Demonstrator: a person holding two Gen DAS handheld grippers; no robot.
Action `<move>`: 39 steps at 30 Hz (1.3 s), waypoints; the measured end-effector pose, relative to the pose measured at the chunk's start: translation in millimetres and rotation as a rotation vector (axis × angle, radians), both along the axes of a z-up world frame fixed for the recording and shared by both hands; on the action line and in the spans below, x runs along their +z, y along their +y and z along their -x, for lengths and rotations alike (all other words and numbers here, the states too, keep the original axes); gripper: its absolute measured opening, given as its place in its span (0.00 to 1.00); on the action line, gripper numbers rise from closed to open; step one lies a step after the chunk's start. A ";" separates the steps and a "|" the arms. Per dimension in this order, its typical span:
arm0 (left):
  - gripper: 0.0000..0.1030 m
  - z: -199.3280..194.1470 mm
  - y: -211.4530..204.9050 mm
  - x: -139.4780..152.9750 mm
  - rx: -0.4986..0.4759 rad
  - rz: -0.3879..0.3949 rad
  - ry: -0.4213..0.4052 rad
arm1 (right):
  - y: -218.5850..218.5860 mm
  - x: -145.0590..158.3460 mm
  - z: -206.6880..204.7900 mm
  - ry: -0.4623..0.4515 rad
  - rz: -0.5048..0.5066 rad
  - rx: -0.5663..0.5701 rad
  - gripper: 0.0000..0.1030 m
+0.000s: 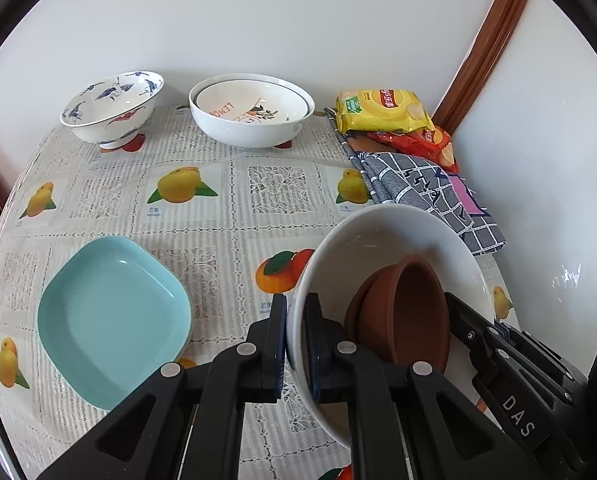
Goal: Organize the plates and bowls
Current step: 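Carry the white bowl with both grippers over the teal plate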
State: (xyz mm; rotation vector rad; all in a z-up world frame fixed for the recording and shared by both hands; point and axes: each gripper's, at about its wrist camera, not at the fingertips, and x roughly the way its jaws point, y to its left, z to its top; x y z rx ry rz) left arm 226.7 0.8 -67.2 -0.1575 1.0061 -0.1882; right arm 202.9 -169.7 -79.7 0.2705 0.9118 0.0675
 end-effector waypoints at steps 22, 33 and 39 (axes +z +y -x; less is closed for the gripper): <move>0.09 0.6 37.4 1.8 0.042 0.020 0.000 | 39.1 4.4 -7.0 -0.005 0.013 0.045 0.09; 0.09 1.9 51.5 3.7 0.061 0.024 -0.004 | 53.2 9.2 -8.9 -0.013 0.015 0.063 0.09; 0.09 1.3 57.6 1.5 0.072 0.023 0.002 | 59.0 6.1 -11.1 -0.004 0.011 0.076 0.09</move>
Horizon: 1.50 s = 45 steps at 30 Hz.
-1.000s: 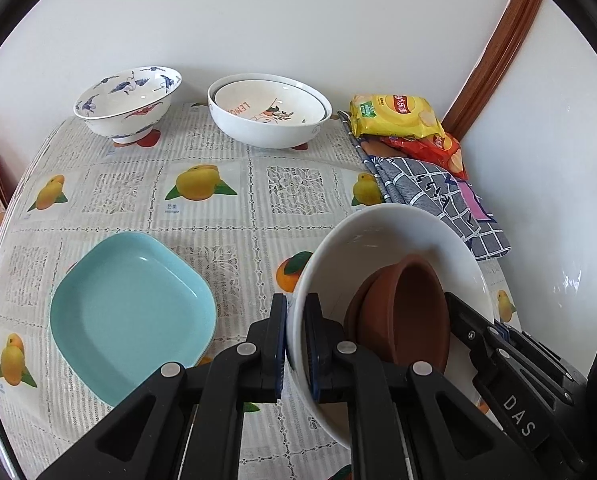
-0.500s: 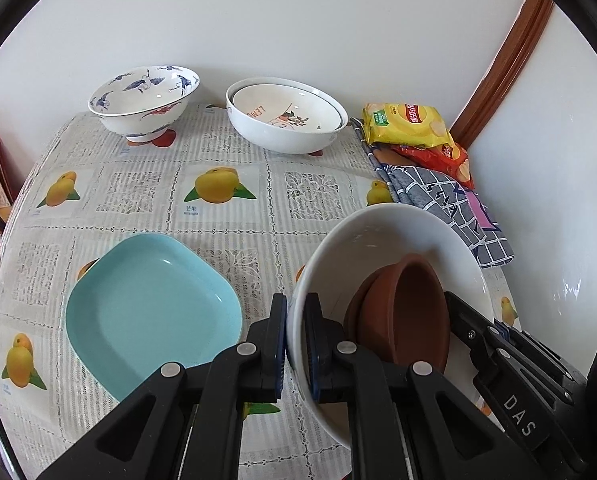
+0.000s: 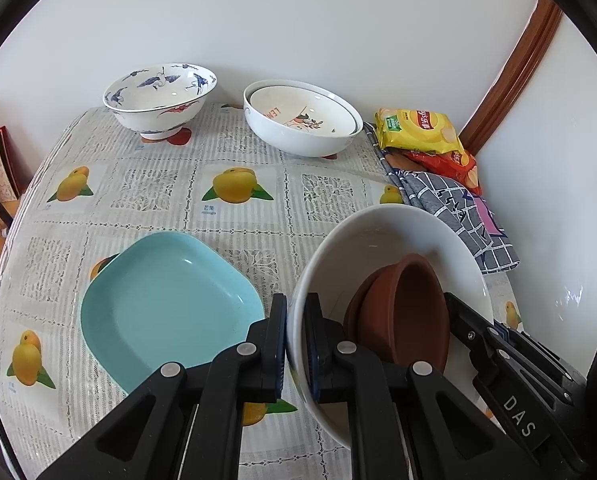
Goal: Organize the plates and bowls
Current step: 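Carry the white bowl with both grippers over the teal plate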
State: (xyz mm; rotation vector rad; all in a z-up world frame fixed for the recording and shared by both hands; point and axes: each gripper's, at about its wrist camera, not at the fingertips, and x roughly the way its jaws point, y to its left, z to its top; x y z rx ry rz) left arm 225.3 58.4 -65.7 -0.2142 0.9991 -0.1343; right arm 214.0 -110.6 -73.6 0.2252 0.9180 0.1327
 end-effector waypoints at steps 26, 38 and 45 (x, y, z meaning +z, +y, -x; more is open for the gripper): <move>0.09 -0.4 16.1 0.7 0.024 -0.004 -0.004 | 19.1 0.9 -5.0 -0.004 0.004 0.028 0.09; 0.09 -0.3 19.4 0.7 0.031 -0.004 -0.002 | 21.6 -0.1 -5.7 -0.002 0.004 0.032 0.09; 0.09 0.1 20.3 -0.5 0.035 -0.004 0.002 | 26.3 -0.9 -7.3 0.002 0.004 0.035 0.09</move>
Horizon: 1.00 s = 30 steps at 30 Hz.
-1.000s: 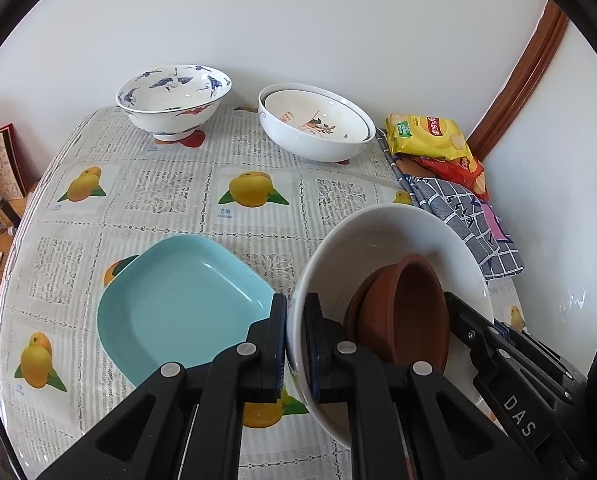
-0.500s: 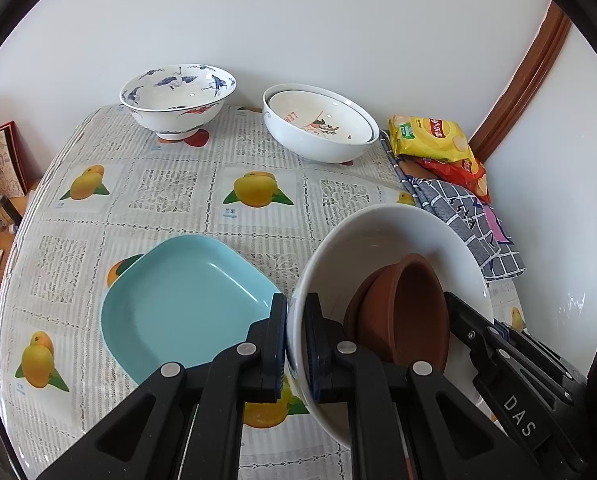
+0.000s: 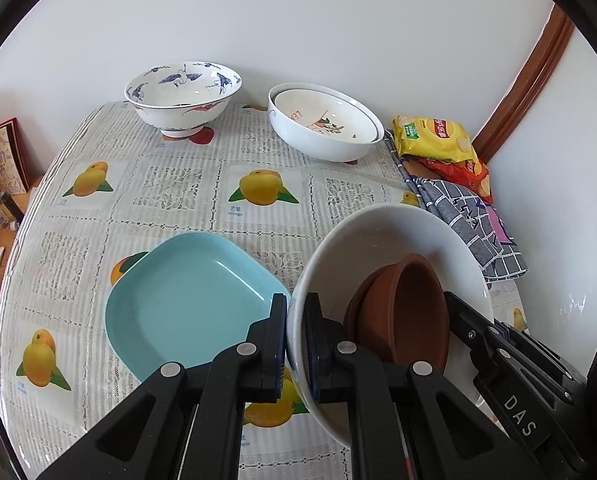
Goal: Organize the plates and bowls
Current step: 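Carry the white bowl with both grippers over the teal plate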
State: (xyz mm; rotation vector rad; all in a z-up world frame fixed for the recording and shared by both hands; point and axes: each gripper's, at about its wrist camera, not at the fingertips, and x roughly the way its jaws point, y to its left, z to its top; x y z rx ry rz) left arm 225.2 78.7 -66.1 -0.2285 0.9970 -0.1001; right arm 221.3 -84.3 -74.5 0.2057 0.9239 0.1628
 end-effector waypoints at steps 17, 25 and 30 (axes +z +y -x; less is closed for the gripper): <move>0.09 0.2 14.1 -5.4 0.024 0.003 0.007 | 10.9 -4.7 -2.0 0.006 -0.007 0.025 0.09; 0.09 2.2 27.6 -8.5 0.052 0.007 0.014 | 26.4 -8.3 -3.9 0.008 0.000 0.050 0.09; 0.09 2.7 36.7 -11.4 0.066 0.009 0.019 | 34.9 -11.0 -5.1 0.013 -0.001 0.065 0.09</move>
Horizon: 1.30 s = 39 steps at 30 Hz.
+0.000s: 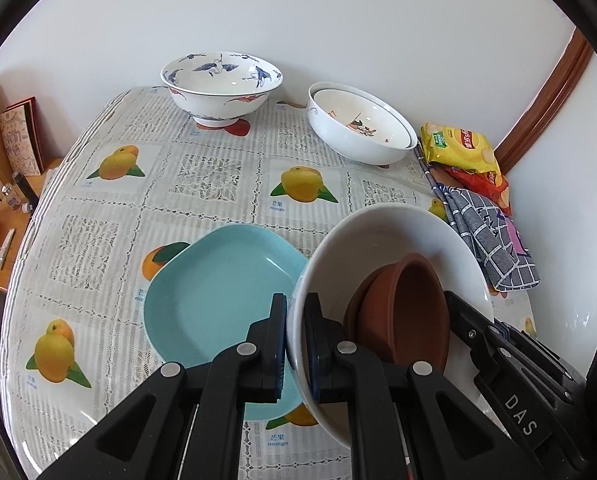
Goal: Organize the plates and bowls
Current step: 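Carry the white bowl with both grippers over the teal plate, then lower the white bowl onto the teal plate with both grippers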
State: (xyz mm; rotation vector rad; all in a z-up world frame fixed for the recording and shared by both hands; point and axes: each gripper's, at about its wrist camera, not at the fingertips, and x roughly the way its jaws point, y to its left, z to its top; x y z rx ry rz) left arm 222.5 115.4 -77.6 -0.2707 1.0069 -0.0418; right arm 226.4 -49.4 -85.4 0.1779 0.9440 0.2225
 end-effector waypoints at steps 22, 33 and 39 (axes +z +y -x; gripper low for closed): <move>0.09 0.2 36.0 -15.1 0.060 0.016 0.023 | 37.1 -12.0 -10.3 0.018 0.010 0.058 0.09; 0.09 -1.2 54.0 -22.9 0.091 0.016 0.038 | 56.0 -19.5 -17.2 0.027 0.013 0.094 0.09; 0.09 -2.9 65.1 -30.7 0.112 0.012 0.055 | 68.6 -26.3 -22.8 0.042 0.011 0.116 0.09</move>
